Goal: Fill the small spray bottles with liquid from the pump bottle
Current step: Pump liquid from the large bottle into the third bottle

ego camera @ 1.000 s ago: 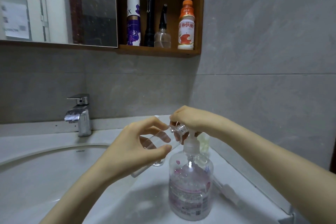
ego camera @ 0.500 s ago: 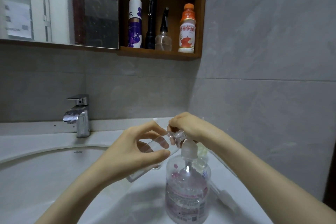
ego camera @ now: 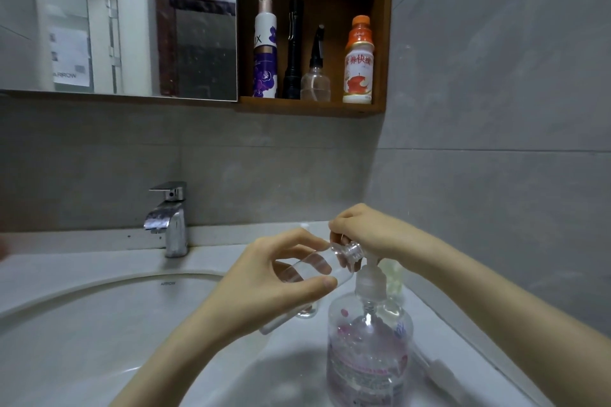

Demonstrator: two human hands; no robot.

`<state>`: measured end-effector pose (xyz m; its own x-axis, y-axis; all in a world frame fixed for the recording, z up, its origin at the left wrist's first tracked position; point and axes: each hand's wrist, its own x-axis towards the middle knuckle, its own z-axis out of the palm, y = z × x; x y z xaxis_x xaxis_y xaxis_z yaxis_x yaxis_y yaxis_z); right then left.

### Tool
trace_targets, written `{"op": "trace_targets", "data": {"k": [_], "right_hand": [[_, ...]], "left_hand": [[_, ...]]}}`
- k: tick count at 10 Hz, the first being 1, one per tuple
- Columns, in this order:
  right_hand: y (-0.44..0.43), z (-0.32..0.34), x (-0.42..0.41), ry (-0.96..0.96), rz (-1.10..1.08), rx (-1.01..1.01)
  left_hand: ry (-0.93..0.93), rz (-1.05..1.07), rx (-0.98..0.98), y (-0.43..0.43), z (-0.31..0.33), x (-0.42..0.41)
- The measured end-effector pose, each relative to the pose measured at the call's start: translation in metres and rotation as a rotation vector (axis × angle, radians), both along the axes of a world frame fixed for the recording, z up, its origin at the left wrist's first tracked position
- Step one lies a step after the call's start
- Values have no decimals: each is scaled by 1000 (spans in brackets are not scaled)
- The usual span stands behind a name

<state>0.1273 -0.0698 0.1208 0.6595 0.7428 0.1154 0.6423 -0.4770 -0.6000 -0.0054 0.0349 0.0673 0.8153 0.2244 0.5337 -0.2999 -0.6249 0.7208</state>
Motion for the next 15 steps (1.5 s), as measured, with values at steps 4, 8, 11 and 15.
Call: {"op": "trace_targets", "data": {"k": [4,8,11,15], "right_hand": [[2,2,0,-26,51,-94],[4,-13,2,62,70,27],[-1,-3,2,-41,-12,120],[3,-1,2,-186,-7,88]], "left_hand": [[13,-14,12,4,-1,0],[58,-32,26,9,-5,3],[25,-29,-15,4,-1,2],[24,-28,4,5,-1,1]]}}
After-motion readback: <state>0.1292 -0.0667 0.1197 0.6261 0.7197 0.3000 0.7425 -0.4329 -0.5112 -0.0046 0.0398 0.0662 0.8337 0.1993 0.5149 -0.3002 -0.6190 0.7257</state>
